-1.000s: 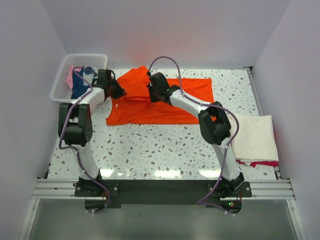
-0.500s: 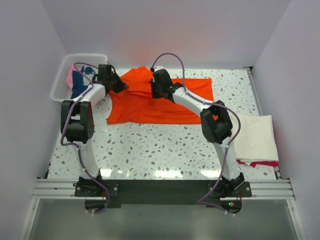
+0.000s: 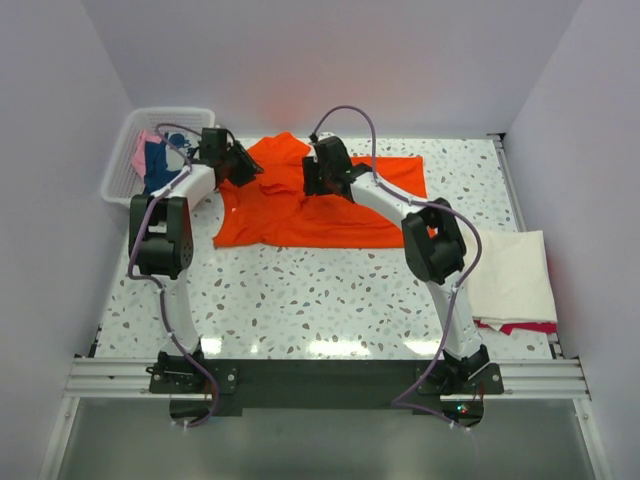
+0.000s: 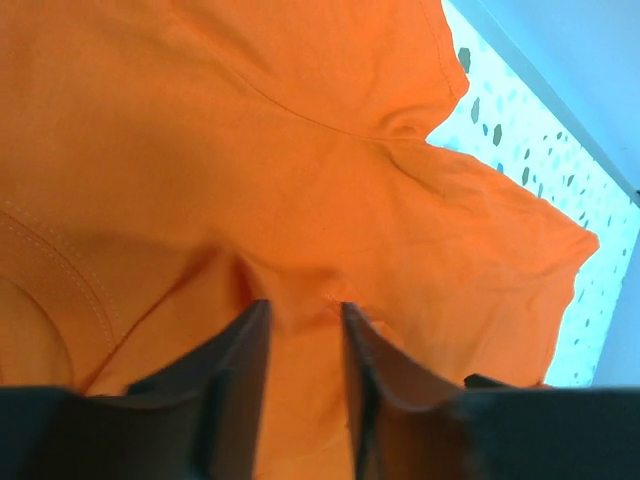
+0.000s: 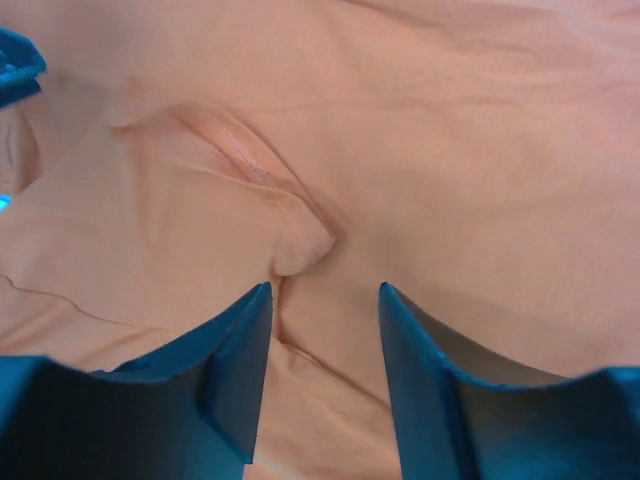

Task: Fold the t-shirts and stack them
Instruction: Fold the tshirt

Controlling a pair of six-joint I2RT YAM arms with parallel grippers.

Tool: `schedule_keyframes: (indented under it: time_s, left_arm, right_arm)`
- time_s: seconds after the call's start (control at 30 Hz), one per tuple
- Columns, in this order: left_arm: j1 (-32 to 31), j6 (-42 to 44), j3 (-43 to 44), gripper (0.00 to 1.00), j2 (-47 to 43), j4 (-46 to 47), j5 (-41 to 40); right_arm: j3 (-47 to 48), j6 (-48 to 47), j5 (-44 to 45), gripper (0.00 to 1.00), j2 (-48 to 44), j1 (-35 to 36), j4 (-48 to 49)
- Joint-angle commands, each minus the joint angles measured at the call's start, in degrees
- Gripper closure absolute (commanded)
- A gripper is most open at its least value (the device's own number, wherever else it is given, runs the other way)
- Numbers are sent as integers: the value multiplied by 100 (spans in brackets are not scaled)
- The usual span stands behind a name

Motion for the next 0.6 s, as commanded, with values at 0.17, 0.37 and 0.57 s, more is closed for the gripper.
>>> schedule_keyframes:
  time_s: [0.17,0.37,0.57]
  left_arm:
    - [38,388,-512,53,-1206,-426,-705]
    - [47,449,-1863,59,-2594,-1103,-2118]
    - [47,581,-3079,61,-3439,-1130,-2446]
  right_arm:
    - [55,305,250,34,-610,-128,-442]
    - [-1839,867,585,35,-1972,-374,-548]
    - [-3467,1194,532,36,-3150,-743,-443]
